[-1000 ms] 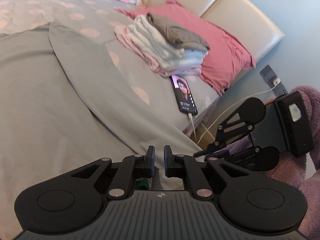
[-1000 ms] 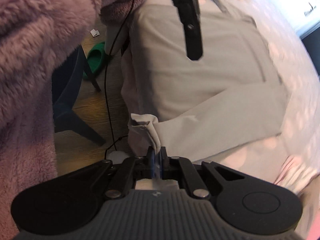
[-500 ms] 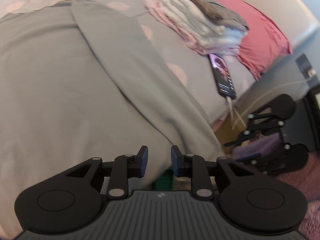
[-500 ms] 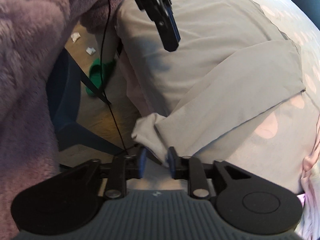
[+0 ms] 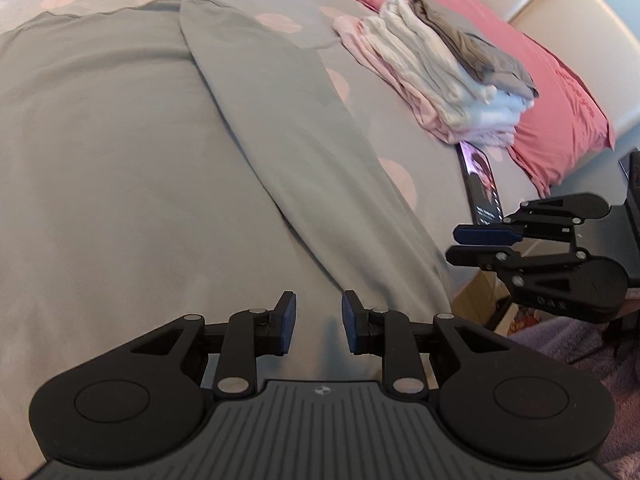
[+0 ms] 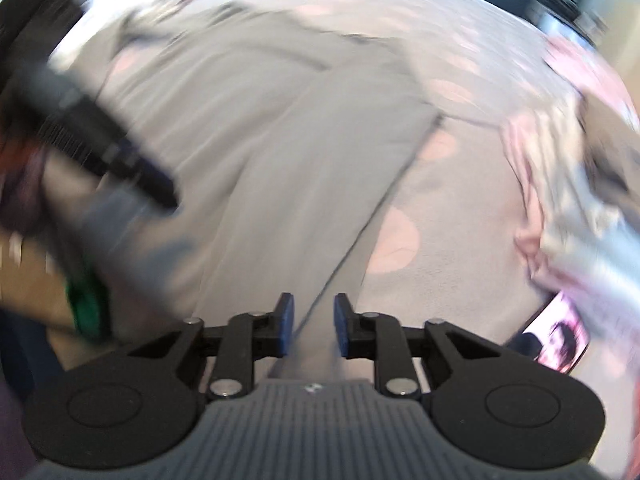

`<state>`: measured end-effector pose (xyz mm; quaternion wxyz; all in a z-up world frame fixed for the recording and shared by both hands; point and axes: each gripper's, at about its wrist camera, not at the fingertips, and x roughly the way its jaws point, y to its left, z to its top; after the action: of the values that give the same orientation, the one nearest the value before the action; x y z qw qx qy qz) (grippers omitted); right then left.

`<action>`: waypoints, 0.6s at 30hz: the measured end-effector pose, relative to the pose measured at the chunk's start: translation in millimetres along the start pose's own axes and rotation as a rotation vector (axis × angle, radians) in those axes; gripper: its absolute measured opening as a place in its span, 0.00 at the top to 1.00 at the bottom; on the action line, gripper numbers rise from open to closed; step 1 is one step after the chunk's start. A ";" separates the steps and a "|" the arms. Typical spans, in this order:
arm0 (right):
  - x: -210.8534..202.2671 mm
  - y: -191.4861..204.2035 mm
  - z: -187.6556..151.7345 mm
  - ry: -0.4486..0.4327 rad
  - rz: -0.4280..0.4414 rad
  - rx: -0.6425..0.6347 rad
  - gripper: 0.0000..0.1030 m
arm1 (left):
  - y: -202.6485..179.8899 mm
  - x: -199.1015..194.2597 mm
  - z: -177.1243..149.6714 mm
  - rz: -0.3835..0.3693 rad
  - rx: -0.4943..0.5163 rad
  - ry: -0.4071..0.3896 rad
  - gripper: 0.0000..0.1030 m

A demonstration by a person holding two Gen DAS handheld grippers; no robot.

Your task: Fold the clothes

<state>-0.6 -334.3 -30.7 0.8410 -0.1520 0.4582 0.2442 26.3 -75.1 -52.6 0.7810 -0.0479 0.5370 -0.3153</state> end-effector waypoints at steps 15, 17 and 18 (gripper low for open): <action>37.2 -58.6 10.8 -0.073 0.075 0.472 0.81 | 13.6 14.5 5.6 0.024 -0.040 -0.035 0.79; 43.0 -65.0 13.3 -0.071 0.093 0.508 0.82 | 15.2 16.2 5.3 0.024 -0.044 -0.031 0.79; 47.0 -66.9 14.3 -0.065 0.099 0.521 0.82 | 15.9 17.4 5.4 0.022 -0.048 -0.030 0.79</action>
<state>67.8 -370.5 -60.7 0.8530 0.1002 0.4854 0.1636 41.9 -73.3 -70.9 0.7911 -0.0653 0.5330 -0.2929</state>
